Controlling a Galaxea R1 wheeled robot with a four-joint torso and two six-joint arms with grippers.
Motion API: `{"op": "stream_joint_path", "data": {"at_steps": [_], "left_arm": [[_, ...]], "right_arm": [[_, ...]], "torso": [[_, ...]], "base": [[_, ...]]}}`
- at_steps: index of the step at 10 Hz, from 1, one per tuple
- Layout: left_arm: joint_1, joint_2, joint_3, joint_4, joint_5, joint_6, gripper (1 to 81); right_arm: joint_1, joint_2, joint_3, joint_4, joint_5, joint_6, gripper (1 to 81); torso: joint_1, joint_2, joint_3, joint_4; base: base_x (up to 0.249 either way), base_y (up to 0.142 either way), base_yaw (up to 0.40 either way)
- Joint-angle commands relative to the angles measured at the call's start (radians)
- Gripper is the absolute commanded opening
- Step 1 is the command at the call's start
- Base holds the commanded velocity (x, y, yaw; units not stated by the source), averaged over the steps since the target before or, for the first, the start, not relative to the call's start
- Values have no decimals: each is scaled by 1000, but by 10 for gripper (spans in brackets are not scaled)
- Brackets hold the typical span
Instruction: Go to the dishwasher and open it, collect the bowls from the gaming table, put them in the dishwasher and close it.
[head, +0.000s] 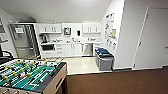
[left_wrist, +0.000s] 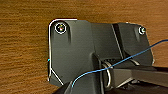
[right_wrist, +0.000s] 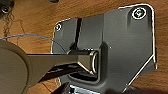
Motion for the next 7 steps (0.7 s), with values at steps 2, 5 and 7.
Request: {"op": "stream_joint_path", "data": {"at_steps": [2, 5, 7], "left_arm": [[-50, -13, -2, -5, 51, -3, 811], [-44, 1, -17, -5, 29, -3, 811], [-44, 12, -22, -5, 29, -3, 811]], "right_arm": [[59, -27, 8, 17, -61, -2, 811], [59, -23, -22, 13, -61, -3, 811], [61, -17, -34, 11, -61, -3, 811]], "torso": [[0, 0, 0, 0], [0, 0, 0, 0], [0, 0, 0, 0]], "base": [[187, 0, 0], [203, 0, 0], [222, 0, 0]]}}
